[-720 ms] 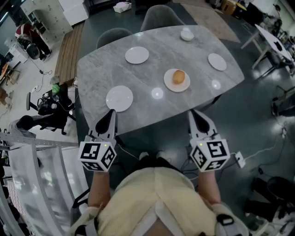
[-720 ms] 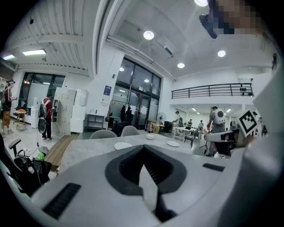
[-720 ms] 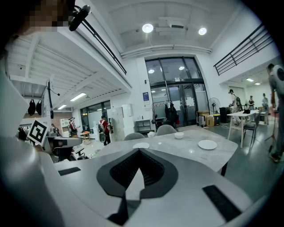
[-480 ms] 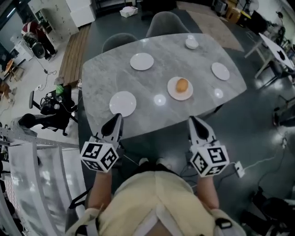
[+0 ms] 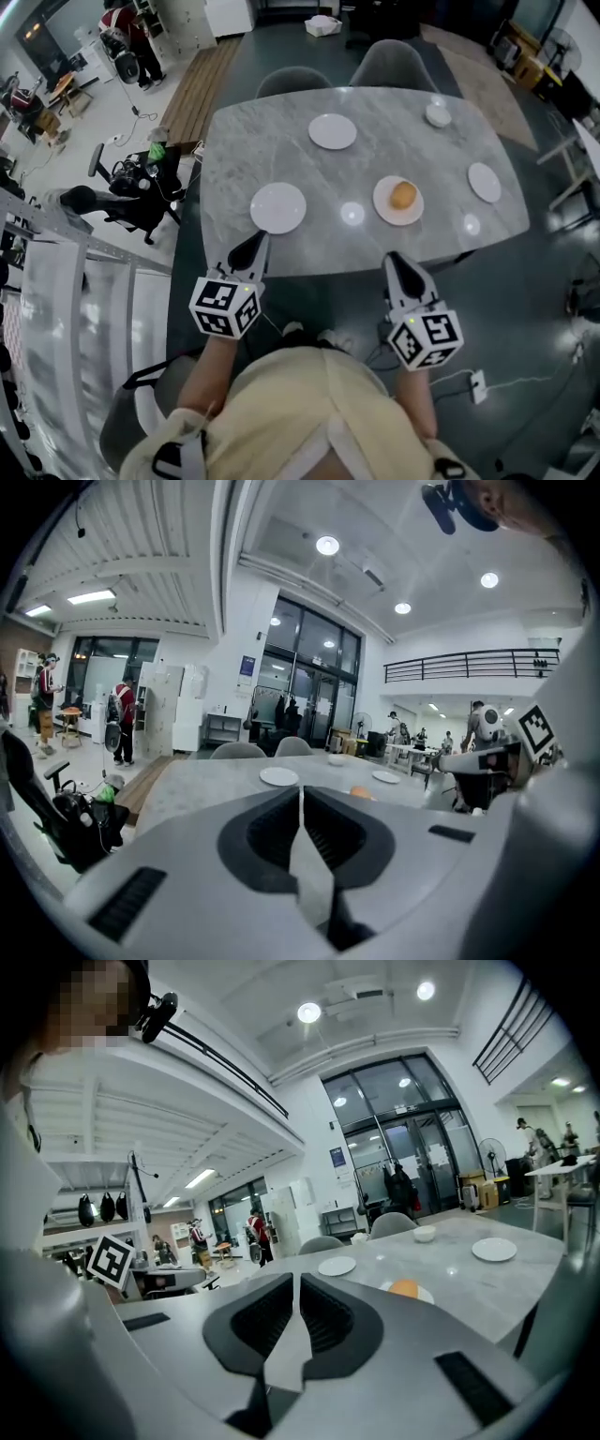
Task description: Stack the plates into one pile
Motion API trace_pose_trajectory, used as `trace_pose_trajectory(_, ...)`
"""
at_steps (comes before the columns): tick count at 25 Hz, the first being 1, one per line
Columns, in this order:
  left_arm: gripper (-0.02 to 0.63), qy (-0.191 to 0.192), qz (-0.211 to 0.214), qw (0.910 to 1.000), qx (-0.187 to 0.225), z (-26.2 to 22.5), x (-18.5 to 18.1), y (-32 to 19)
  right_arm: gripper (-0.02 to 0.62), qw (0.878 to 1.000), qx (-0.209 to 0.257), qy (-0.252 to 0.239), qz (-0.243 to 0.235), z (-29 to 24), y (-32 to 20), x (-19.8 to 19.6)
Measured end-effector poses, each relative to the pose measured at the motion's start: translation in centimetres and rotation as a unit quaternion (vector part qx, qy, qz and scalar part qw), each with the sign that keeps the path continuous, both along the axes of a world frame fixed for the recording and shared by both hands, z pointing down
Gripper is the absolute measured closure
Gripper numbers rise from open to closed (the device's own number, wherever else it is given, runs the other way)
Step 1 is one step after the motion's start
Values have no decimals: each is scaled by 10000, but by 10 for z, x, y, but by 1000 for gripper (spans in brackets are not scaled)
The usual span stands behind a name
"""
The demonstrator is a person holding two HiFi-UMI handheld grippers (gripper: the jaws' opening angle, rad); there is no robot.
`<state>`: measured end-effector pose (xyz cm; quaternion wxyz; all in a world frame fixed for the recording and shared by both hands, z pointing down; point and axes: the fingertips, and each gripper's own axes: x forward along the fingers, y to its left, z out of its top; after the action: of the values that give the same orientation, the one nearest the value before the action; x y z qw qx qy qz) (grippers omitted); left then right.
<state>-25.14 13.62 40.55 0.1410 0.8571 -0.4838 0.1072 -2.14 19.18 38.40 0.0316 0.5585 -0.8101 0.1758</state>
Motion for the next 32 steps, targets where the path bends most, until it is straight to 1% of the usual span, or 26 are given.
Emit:
trace_pose_trajectory(4,601,34,-338,9994,-100,10,-5,1,589,9997,-57,-48,-248,6,-6,-3)
trace_pose_trajectory(6,595,141,-567,9982,-148,16,-10,2,589,9993,-81,-29,-352,12,-8,-3)
trace_pose_trajectory(8,533,311,-777,9962,-244,23,-14,2,588,9991,-109,7,-421,18,-10,-3)
trace_pose_trajectory(9,518,384,-860,9951,-312,27,-16,1,582,9989,-140,15,-450,23,-11,-2)
trace_pose_trajectory(10,509,423,-932,9940,-388,32,-18,0,566,9986,-180,24,-487,27,-13,-3)
trace_pose_trajectory(12,492,377,-1052,9923,-542,42,-24,-3,531,9979,-254,43,-592,33,-16,-6)
trace_pose_trajectory(14,479,317,-1133,9905,-706,52,-30,-6,525,9972,-292,31,-681,37,-21,-11)
trace_pose_trajectory(18,466,502,-1239,9862,-981,67,-39,-25,525,9962,-349,27,-791,43,-37,-19)
trace_pose_trajectory(20,465,441,-1314,9847,-1055,77,-42,-39,525,9957,-396,82,-837,48,-45,-20)
trace_pose_trajectory(23,453,207,-1398,9826,-1202,95,-45,-60,525,9948,-463,198,-882,53,-59,-21)
trace_pose_trajectory(25,453,81,-1465,9797,-1363,109,-49,-74,525,9943,-499,265,-908,53,-69,-22)
trace_pose_trajectory(32,453,-16,-1542,9675,-2004,154,-50,-111,525,9912,-623,452,-1077,55,-112,-24)
